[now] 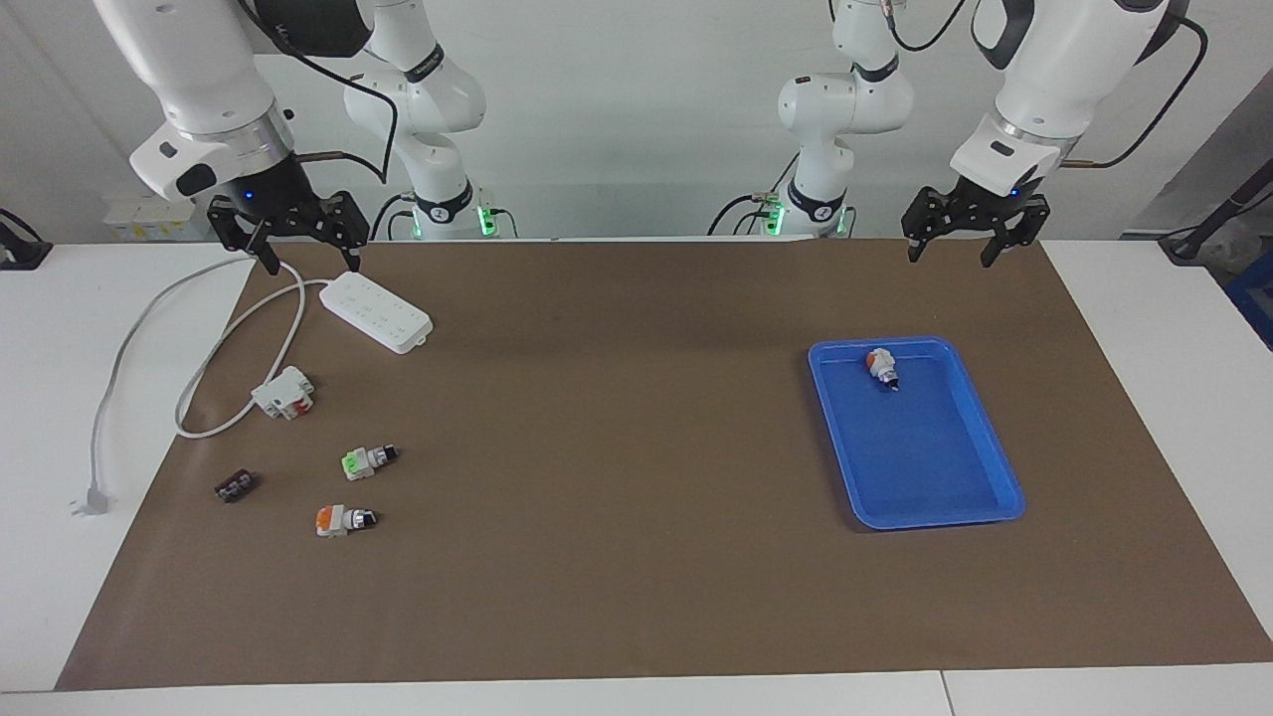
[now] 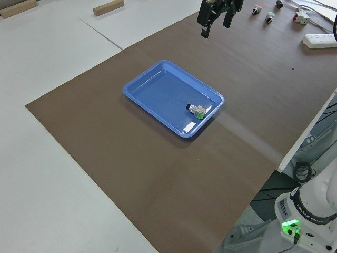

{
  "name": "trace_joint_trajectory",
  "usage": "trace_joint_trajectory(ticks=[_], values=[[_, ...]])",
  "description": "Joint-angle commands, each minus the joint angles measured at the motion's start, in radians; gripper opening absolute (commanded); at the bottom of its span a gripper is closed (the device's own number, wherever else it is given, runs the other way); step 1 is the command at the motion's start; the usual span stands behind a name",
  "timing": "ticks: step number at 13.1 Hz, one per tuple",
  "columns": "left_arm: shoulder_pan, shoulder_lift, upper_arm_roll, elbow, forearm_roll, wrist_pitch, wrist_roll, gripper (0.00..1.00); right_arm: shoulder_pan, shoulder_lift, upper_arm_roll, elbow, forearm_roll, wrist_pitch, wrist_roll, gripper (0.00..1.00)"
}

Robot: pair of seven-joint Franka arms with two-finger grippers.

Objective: Turn and place switch with both arms
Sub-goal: 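Move the right gripper toward the green-topped switch module, then lower the right gripper and grasp the green-topped switch module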

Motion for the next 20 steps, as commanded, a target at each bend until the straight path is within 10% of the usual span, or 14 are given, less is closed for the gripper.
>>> trace_joint_trajectory(ticks=[1, 12, 20], values=[[-0.039, -0.035, -0.015, -0.032, 0.017, -0.012, -0.014, 1.00, -0.017, -0.007, 0.007, -0.018, 0.000, 0.010, -0.159, 1.00], [0.024, -0.078, -0.007, -0.139, 0.017, 0.116, -0.007, 1.00, -0.031, -0.058, 0.004, -0.225, 0.045, 0.255, -1.023, 1.00], [0.021, -0.114, -0.006, -0.211, 0.017, 0.157, -0.008, 1.00, -0.140, 0.164, 0.005, -0.214, 0.225, 0.359, -1.760, 1.00]])
